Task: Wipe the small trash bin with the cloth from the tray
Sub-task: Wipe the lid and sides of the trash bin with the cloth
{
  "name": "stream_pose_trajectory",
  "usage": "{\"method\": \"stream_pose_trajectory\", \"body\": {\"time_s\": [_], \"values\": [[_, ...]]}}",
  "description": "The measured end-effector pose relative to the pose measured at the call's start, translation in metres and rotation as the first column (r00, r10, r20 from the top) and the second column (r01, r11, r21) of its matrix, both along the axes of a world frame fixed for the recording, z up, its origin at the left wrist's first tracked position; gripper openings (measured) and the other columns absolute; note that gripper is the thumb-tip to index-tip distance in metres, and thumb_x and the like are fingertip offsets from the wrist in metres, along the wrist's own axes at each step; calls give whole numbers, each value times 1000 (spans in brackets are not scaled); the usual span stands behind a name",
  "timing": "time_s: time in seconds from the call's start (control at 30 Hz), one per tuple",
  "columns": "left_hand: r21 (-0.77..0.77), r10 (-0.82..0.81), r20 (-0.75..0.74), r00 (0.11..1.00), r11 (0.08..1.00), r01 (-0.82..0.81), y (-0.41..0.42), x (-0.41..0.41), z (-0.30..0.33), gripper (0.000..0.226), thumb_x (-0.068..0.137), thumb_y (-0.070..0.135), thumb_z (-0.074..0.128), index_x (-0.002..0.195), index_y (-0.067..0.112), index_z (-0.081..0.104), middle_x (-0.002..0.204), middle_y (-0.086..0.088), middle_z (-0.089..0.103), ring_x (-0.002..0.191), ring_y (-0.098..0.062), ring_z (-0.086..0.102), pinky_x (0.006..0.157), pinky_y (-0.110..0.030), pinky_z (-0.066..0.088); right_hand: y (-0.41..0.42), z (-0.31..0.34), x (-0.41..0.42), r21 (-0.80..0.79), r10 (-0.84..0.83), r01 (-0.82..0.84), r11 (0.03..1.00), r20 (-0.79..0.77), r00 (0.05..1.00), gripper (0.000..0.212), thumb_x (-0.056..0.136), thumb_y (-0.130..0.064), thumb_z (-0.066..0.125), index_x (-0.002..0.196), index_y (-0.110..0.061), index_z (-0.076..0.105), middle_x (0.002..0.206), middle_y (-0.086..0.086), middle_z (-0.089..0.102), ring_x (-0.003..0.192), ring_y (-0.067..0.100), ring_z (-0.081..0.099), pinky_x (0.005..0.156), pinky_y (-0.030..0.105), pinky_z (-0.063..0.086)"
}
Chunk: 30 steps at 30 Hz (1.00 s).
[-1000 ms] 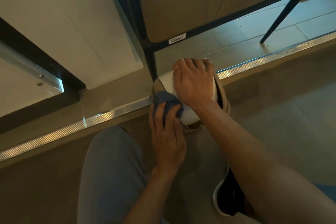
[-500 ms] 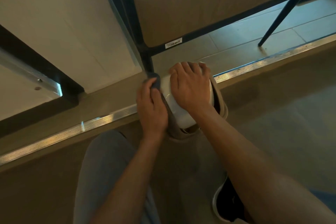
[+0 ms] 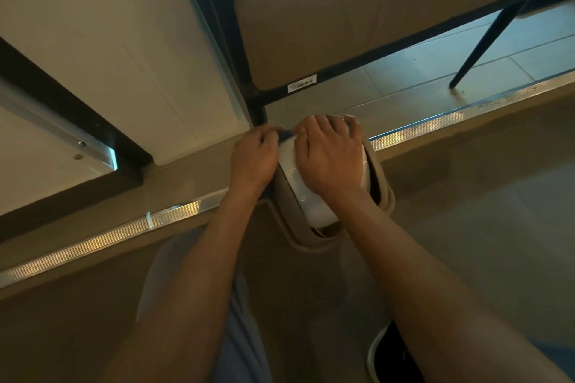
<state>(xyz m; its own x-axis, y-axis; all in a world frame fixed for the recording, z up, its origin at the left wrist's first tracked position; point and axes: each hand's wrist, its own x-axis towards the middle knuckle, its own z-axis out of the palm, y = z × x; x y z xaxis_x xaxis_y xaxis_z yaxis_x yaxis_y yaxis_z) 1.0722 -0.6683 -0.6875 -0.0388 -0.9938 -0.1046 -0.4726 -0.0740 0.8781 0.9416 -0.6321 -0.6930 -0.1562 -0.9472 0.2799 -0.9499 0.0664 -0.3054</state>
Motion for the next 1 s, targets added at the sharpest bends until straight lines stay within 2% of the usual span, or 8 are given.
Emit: {"method": "stream_pose_trajectory", "body": {"time_s": [0.13,0.27,0.33,0.47,0.6,0.73,0.83,1.0], "values": [[-261,19,-128,992,964,-52,43,15,-4,28,96,16,46,108,17,72,110,1,69,104,-8,62,91,-17,47,-1,0,1,-13,-5,5,1000,-10,1000,34,106,-35,29,103,-22,60,108,-1,66,114,23,57,114,50,29],[-33,-27,53,998,999,28,1,3,5,32,101,18,41,110,21,72,115,2,70,108,-15,61,98,-33,48,-1,-1,0,-9,-7,7,1000,-6,1000,29,105,-33,33,100,-23,59,105,-1,66,111,22,58,114,48,27],[-49,-65,127,990,996,71,-3,-3,6,33,101,19,42,112,22,72,117,2,70,107,-15,61,96,-33,49,-1,-1,0,-9,3,-3,1000,-2,1000,29,105,-33,32,100,-24,59,106,-2,66,112,21,58,115,48,27],[-150,38,17,999,988,-35,25,11,-8,30,103,14,44,120,18,69,115,5,65,103,-6,55,83,-4,38,0,1,-2,-20,17,-17,1000,-2,1000,25,105,-34,37,102,-24,59,106,-2,66,113,22,58,115,47,27],[-67,44,-10,999,997,-44,29,17,-7,32,105,17,41,126,20,65,125,1,64,111,-10,55,91,-19,38,4,1,-1,-31,-16,17,999,38,999,27,104,-34,38,110,-20,60,117,5,64,124,28,53,116,54,29],[166,-99,83,992,983,84,5,22,9,36,104,18,37,126,25,64,129,3,62,117,-16,54,99,-30,41,5,2,1,-79,-71,80,994,114,991,32,99,-35,43,120,-15,55,123,11,56,120,31,51,109,53,37],[340,-330,224,917,909,243,-28,8,33,38,102,12,41,130,17,66,143,-4,58,131,-25,52,111,-33,40,6,1,0,-104,-74,92,990,160,984,28,99,-34,42,113,-14,56,115,9,56,110,28,52,105,50,39],[397,-562,200,802,795,458,-60,-29,48,34,103,16,45,123,24,72,135,3,64,119,-18,60,110,-38,45,4,-4,-2,-127,-40,67,990,204,978,23,101,-29,40,103,-13,57,105,8,58,102,27,55,105,52,39]]}}
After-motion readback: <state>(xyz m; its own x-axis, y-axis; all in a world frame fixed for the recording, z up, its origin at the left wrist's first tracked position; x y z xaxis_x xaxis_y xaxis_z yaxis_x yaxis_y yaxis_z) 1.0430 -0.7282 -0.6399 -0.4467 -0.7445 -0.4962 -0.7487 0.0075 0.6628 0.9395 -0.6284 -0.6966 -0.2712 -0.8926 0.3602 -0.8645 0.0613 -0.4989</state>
